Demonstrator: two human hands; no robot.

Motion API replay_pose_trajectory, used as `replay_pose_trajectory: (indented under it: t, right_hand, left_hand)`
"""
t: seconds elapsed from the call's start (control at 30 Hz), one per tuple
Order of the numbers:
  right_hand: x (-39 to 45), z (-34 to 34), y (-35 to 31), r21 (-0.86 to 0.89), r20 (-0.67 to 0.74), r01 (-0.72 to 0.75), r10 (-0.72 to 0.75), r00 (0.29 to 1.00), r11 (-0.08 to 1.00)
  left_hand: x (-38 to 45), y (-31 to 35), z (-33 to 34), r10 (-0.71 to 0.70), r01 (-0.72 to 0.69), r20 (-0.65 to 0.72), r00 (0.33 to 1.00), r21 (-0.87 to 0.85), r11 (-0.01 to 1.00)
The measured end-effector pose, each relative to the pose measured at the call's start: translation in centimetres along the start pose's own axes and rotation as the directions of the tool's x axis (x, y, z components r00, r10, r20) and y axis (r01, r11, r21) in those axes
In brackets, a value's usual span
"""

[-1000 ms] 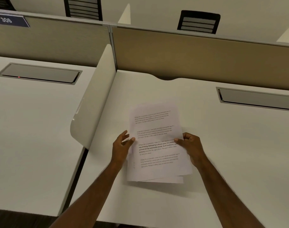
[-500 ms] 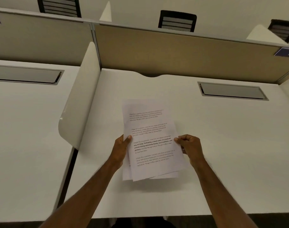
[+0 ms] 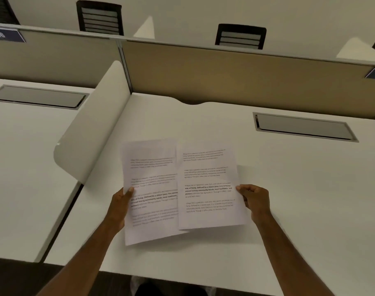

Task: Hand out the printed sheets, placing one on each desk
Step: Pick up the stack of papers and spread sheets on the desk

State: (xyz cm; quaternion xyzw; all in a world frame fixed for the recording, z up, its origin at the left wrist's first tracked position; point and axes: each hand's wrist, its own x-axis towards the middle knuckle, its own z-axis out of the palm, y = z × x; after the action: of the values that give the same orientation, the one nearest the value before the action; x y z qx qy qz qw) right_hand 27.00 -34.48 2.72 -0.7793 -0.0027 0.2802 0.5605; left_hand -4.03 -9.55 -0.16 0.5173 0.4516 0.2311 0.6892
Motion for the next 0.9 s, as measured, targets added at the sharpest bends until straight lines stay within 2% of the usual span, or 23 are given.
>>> replay_pose_trajectory:
  t: [0.2, 0.33, 0.63, 0.77, 0.83, 0.9]
  right_hand:
    - [2.4, -2.0, 1.9, -0.044, 0.031, -0.058, 0.059, 0.998, 0.997]
    - [2.6, -1.7, 2.7, -0.097, 0.044, -0.079, 0.084, 0.995, 0.992]
    - [1.3, -1.5, 2.7, -0.210, -0.023, -0.014, 0.009, 1.000, 0.978]
    - [-0.3, -2.0, 1.4, -0.451, -0.092, 0.109, -0.168, 0.982, 0.886]
    - [-1.0, -1.6, 0.8, -0.481, -0.056, 0.201, -0.259, 0.964, 0.853]
    - [-1.7, -1.0, 0.1, -0.390, 0.021, 0.247, -0.260, 0.965, 0.887]
  left_hand:
    - [-3.9, -0.7, -2.9, 0.010, -0.042, -0.229, 0.973, -0.135, 0.990]
    - [-5.4, 0.5, -3.2, -0.012, -0.058, -0.290, 0.957, -0.232, 0.971]
    - [-3.6, 2.4, 3.2, 0.050, -0.068, -0.095, 0.994, -0.199, 0.978]
    - [-2.4, 2.0, 6.8, 0.025, -0.023, 0.013, 1.000, -0.159, 0.987]
    - [-2.0, 1.6, 8.7, 0.014, -0.004, 0.068, 0.998, -0.143, 0.990]
    - [-1.8, 1.0, 10.6, 0.003, 0.014, 0.124, 0.992, -0.137, 0.990]
